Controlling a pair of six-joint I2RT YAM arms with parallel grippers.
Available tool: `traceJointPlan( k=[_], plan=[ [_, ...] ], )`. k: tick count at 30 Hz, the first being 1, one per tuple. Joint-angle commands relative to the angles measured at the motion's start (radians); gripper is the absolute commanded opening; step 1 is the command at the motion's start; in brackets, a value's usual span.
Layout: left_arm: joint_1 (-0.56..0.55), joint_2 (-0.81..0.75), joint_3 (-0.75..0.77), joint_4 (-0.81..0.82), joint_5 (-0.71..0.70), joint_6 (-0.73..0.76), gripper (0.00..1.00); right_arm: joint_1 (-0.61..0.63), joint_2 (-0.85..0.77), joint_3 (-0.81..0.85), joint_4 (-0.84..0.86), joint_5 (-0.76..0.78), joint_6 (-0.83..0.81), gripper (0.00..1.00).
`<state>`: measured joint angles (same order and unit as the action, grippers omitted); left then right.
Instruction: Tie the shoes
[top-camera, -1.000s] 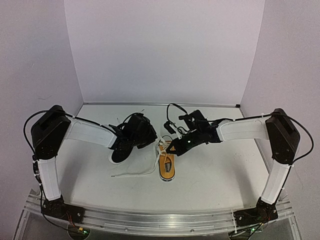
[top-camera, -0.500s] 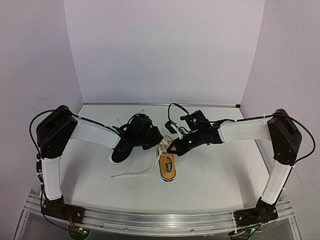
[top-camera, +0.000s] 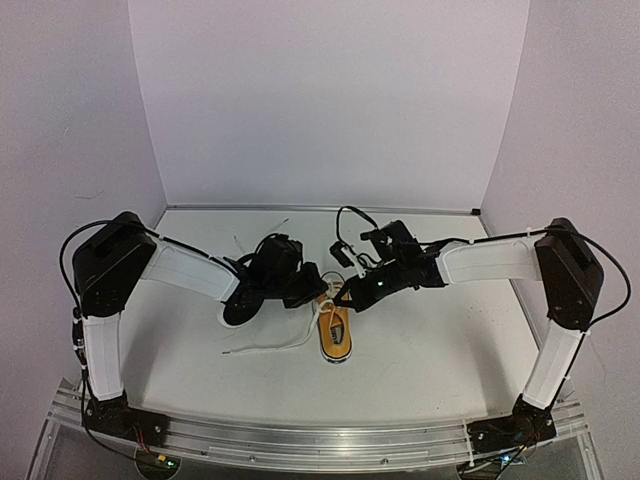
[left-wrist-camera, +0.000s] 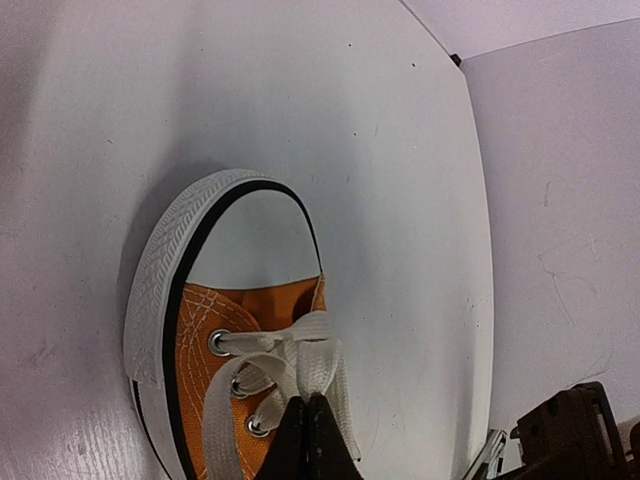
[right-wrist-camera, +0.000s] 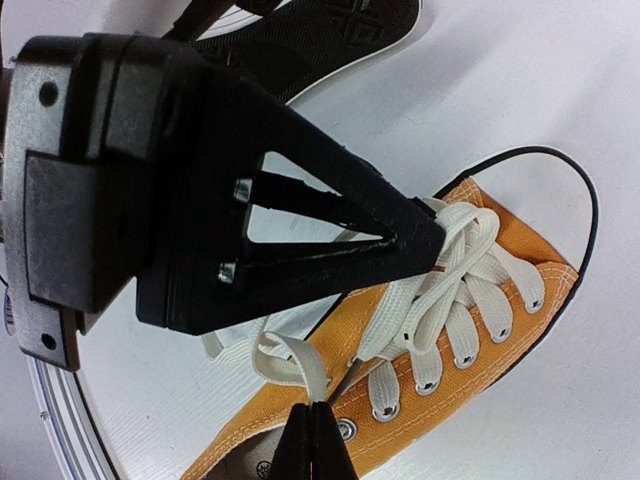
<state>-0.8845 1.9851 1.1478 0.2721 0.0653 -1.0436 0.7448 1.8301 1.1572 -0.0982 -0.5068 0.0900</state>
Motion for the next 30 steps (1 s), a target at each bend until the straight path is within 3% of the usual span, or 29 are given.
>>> traceJointPlan(
  k=[1,15,22,30],
  plan=[
    [0.005,-0.061,-0.035,0.026,0.053,0.015,0.0,0.002,-0.052,0.006,0.04,-0.011,0.005,0.0],
    [0.009,-0.104,-0.061,-0.014,0.12,0.021,0.0,0.002,-0.049,0.006,0.043,-0.019,0.004,0.0],
    [0.012,-0.133,-0.064,-0.07,0.136,0.117,0.0,0.002,-0.055,0.006,0.042,-0.018,0.009,0.0],
    [0.015,-0.156,-0.1,-0.019,0.173,0.117,0.0,0.002,-0.047,0.007,0.042,-0.019,0.013,0.0]
  ],
)
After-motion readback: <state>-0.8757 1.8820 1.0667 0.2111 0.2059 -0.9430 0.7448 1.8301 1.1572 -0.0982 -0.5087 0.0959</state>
